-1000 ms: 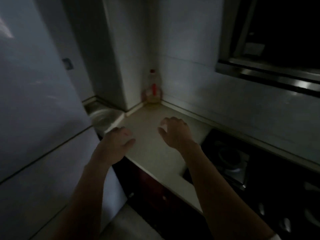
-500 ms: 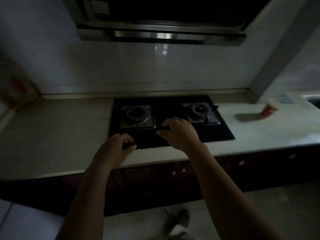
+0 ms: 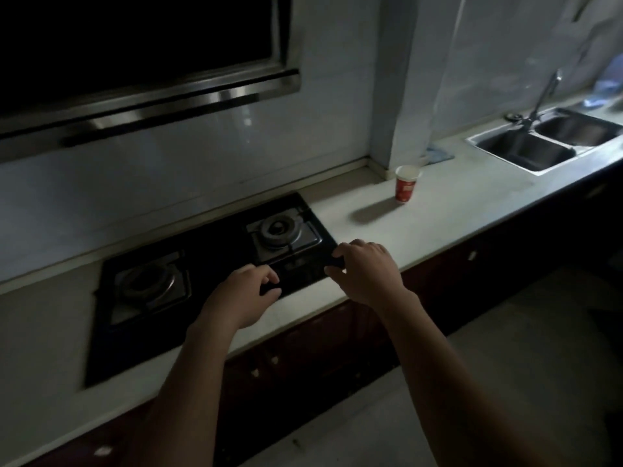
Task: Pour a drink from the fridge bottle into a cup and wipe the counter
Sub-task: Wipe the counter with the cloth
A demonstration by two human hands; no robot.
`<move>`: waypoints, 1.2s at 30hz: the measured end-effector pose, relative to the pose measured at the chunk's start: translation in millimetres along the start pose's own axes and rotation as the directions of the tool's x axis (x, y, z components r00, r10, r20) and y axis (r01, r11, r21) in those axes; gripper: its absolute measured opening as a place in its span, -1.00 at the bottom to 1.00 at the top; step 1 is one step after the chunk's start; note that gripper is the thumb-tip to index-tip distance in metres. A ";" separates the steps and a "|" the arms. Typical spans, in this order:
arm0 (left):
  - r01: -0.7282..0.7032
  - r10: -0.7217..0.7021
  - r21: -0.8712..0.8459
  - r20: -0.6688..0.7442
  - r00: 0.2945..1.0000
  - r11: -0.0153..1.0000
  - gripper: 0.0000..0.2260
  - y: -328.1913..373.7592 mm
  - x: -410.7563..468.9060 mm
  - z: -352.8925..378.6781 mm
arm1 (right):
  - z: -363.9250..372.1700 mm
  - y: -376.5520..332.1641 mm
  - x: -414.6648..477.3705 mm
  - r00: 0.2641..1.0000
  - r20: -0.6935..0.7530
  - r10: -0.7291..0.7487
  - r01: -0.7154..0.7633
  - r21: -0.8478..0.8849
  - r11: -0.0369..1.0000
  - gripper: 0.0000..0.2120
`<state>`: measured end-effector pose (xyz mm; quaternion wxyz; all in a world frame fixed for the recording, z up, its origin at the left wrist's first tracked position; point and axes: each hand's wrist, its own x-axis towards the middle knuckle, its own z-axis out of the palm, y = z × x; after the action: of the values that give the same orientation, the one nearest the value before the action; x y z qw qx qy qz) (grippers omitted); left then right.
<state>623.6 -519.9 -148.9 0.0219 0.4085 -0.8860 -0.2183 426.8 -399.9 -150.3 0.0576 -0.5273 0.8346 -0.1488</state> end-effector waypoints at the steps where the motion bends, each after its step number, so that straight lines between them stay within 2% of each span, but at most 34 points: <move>1: -0.021 0.021 0.011 0.007 1.000 1.000 -0.81 24.5 14.1 5.8 | -8.2 24.9 0.7 1.000 -0.006 0.029 -0.029 -0.008 1.000 -0.65; 7: -0.152 0.151 0.013 0.089 0.985 0.988 -0.78 140.9 82.3 44.6 | -50.5 148.0 9.1 0.985 -0.037 0.167 -0.168 -0.024 0.985 -0.60; 14: -0.246 0.244 -0.002 0.135 0.960 0.969 -0.78 218.9 164.0 82.9 | -55.7 240.6 41.3 0.966 0.000 0.260 -0.260 -0.020 0.965 -0.61; 18: -0.268 0.260 0.009 0.208 0.943 0.963 -0.73 248.9 232.2 103.1 | -68.1 288.2 84.1 0.953 -0.005 0.302 -0.302 -0.096 0.949 -0.61; 23: -0.178 0.147 0.067 0.322 0.935 0.982 -0.63 277.8 320.4 116.1 | -88.1 348.5 139.3 0.929 0.029 0.369 -0.359 -0.164 0.919 -0.61; 26: -0.147 0.101 0.105 0.359 0.928 0.984 -0.59 295.7 362.7 118.9 | -94.7 376.3 171.8 0.918 -0.010 0.396 -0.393 -0.157 0.906 -0.64; 31: -0.116 0.063 0.134 0.346 0.936 0.984 -0.61 319.8 411.8 131.2 | -79.7 402.7 221.1 0.943 -0.035 0.332 -0.333 -0.039 0.942 -0.73; 36: 0.011 -0.056 0.150 0.295 0.954 0.989 -0.64 344.2 447.4 147.3 | -74.0 458.6 274.0 0.970 0.045 0.239 -0.239 -0.022 0.971 -0.68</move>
<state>48.1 -597.1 -205.0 -0.1459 0.3864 -0.8857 -0.2122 -107.5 -448.5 -205.2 0.0904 -0.4267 0.8916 -0.1214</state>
